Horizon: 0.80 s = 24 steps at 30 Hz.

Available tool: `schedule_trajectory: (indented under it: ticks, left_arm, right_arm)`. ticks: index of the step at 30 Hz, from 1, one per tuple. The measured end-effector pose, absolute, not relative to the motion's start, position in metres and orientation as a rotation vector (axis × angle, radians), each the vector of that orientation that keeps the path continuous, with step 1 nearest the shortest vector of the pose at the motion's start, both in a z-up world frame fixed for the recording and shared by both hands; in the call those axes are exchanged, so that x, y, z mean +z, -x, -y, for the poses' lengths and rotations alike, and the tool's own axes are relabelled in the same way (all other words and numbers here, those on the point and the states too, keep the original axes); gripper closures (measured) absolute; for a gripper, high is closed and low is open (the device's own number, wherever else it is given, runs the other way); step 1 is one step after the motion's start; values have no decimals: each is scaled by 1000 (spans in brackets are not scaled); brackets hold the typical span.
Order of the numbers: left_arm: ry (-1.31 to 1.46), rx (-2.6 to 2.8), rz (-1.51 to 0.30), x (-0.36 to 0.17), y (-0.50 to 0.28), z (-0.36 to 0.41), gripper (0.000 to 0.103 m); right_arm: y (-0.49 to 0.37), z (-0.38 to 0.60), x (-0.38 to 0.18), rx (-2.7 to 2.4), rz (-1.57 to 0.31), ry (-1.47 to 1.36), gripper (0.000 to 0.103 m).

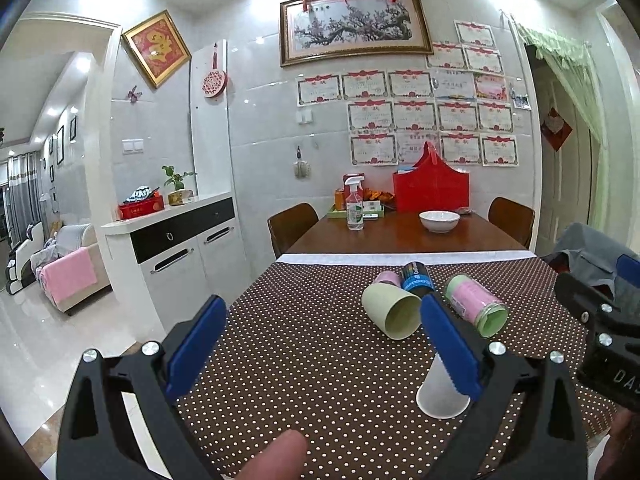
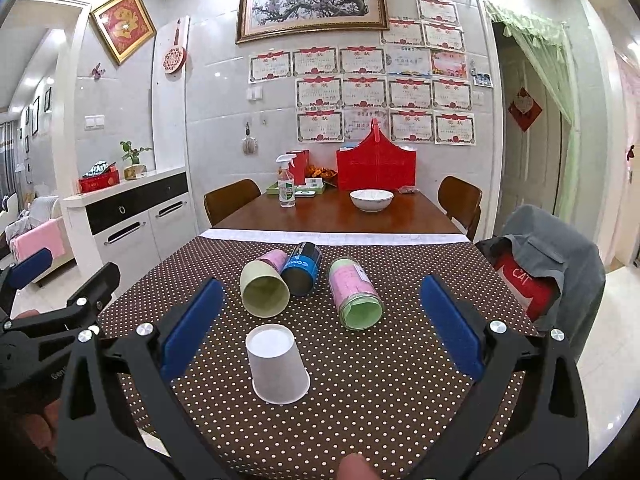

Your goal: Flip cup upside down

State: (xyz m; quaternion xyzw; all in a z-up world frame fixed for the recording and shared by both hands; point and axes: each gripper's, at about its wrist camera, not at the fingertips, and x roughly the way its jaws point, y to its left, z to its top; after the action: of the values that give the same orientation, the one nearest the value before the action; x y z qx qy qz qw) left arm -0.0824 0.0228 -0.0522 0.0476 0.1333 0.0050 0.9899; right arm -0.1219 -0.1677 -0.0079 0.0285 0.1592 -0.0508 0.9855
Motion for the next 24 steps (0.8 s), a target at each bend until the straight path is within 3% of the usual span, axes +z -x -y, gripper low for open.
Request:
schedule_trajectory:
  ticks: [24]
  left_arm:
    - [-98, 17, -278, -47, 93, -28, 7]
  right_arm:
    - [126, 158, -9, -109, -321, -34, 6]
